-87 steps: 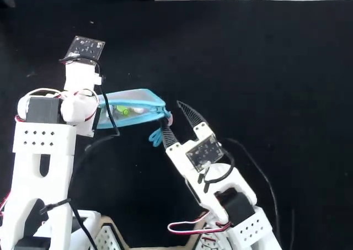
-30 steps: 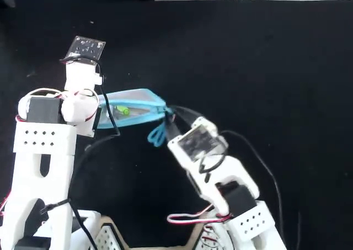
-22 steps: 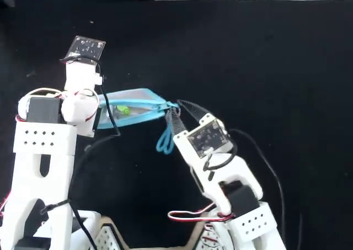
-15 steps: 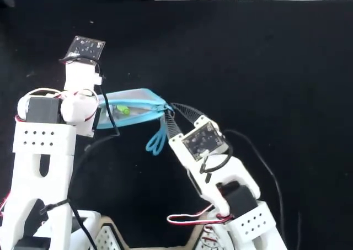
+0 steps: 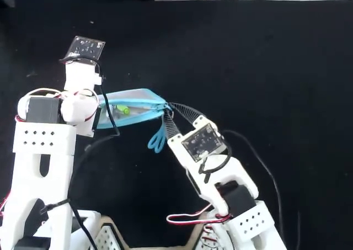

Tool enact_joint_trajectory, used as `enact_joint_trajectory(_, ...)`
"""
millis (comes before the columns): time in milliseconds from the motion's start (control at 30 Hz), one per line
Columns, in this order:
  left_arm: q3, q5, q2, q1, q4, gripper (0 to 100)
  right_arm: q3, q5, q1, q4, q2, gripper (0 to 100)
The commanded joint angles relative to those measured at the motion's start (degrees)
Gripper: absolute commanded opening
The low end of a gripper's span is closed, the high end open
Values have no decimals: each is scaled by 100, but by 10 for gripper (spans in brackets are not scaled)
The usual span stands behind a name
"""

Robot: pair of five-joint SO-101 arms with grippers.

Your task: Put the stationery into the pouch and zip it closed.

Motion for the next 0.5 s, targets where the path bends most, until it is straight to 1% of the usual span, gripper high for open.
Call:
enact_joint_trajectory(0, 488, -53, 237, -31, 105, 30, -57, -53, -70, -158, 31, 105)
enact_joint_trajectory(467, 488, -53, 237, -31, 105, 30, -22, -18, -70, -167, 31, 105)
